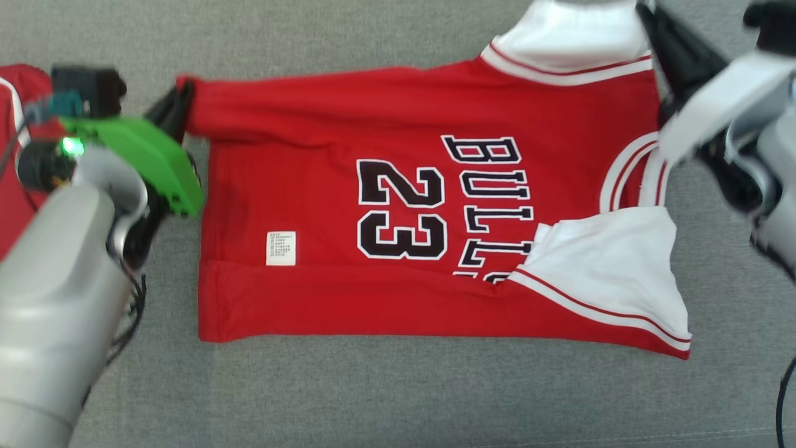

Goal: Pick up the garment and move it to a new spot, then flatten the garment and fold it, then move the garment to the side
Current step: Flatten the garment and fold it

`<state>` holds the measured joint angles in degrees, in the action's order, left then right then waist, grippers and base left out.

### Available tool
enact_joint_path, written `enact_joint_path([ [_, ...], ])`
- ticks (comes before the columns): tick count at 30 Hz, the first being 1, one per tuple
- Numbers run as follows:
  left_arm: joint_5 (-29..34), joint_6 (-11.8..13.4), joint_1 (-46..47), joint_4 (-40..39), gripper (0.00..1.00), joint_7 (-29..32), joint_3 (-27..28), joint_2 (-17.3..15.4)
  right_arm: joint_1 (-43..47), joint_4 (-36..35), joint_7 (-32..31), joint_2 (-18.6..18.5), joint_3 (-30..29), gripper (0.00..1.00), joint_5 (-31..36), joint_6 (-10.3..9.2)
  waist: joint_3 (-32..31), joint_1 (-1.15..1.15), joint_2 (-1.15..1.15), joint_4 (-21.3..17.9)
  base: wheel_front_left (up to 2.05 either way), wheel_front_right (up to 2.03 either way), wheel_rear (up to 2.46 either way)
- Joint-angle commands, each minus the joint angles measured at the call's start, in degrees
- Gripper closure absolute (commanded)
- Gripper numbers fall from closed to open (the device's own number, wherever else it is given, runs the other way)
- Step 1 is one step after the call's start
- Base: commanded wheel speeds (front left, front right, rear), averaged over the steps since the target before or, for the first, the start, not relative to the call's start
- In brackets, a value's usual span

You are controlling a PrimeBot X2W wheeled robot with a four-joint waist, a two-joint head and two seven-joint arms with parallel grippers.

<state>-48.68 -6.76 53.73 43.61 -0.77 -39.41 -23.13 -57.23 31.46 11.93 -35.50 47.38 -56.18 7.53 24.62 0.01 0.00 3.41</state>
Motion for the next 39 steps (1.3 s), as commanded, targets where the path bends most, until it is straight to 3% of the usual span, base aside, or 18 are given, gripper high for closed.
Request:
enact_joint_path([
  [1, -0.96, 0.71, -3.68, -1.45, 1.0, -1.15, 0.46, -0.9, 3.66, -1.53, 1.14, -0.55, -0.33, 1.0, -0.85, -0.09, -4.25, -0.01, 0.0, -2.17, 0.0, 0.0, 0.0],
  [6, -3.12, 3.8, -14.49, -8.0, 1.0, -4.3, 1.89, -3.68, 15.22, -6.47, 2.91, -0.69, -2.69, 1.0, -2.45, -0.09, -6.78, -0.01, 0.0, -3.48, 0.0, 0.0, 0.0],
  [9, -4.12, 7.78, -22.81, -15.42, 1.0, -6.86, 3.33, -5.82, 24.45, -10.11, 3.29, -0.21, -7.05, 1.0, -2.9, -0.09, -8.25, -0.01, 0.0, -4.18, 0.0, 0.0, 0.0],
  [15, -5.23, 13.34, -31.61, -25.53, 1.0, -7.02, 3.99, -8.32, 36.02, -15.0, 3.28, 1.28, -13.92, 1.0, -0.92, -0.09, -8.82, -0.01, 0.0, -4.39, 0.0, 0.0, 0.0],
  [19, -6.4, 15.55, -35.2, -29.4, 0.96, -6.79, 4.71, -9.28, 42.16, -17.48, 3.29, 3.57, -16.47, 1.0, 0.88, -0.09, -8.83, -0.01, 0.0, -4.48, 0.0, 0.0, 0.0],
  [20, -6.47, 15.74, -35.84, -29.9, 0.55, -7.05, 4.84, -9.55, 43.29, -17.74, 3.24, 3.92, -16.93, 0.92, 1.3, -0.09, -8.85, -0.01, 0.0, -4.53, 0.0, 0.0, 0.0],
  [21, -6.59, 16.25, -36.59, -30.3, 0.0, -7.6, 5.08, -9.49, 44.53, -17.96, 3.02, 4.33, -17.33, 0.6, 2.07, -0.09, -8.89, -0.01, 0.0, -4.57, 0.0, 0.0, 0.0],
  [22, -6.78, 16.49, -37.22, -30.72, 0.0, -7.79, 4.98, -9.25, 45.44, -18.24, 2.8, 4.99, -17.6, 0.0, 2.24, -0.09, -8.96, -0.01, 0.0, -4.6, 0.0, 0.0, 0.0],
  [30, -2.63, 21.19, -41.44, -32.76, 0.0, -13.79, 7.86, -6.91, 51.22, -21.63, 3.26, 9.63, -25.8, 0.0, 10.94, -0.08, -10.37, -0.01, 0.0, -5.18, 0.0, 0.0, 0.0],
  [35, 6.25, 26.24, -44.41, -37.8, 0.0, -14.37, 13.07, -3.56, 54.18, -26.72, 3.27, 13.72, -35.42, 0.0, 21.98, -0.08, -12.07, -0.01, 0.0, -5.43, 0.0, 0.0, 0.0],
  [39, 13.39, 28.71, -47.78, -42.14, 0.0, -14.4, 16.08, -0.91, 56.16, -30.61, 2.5, 16.68, -40.79, 0.0, 29.24, -0.09, -13.86, -0.01, 0.0, -5.68, 0.0, 0.0, 0.0],
])
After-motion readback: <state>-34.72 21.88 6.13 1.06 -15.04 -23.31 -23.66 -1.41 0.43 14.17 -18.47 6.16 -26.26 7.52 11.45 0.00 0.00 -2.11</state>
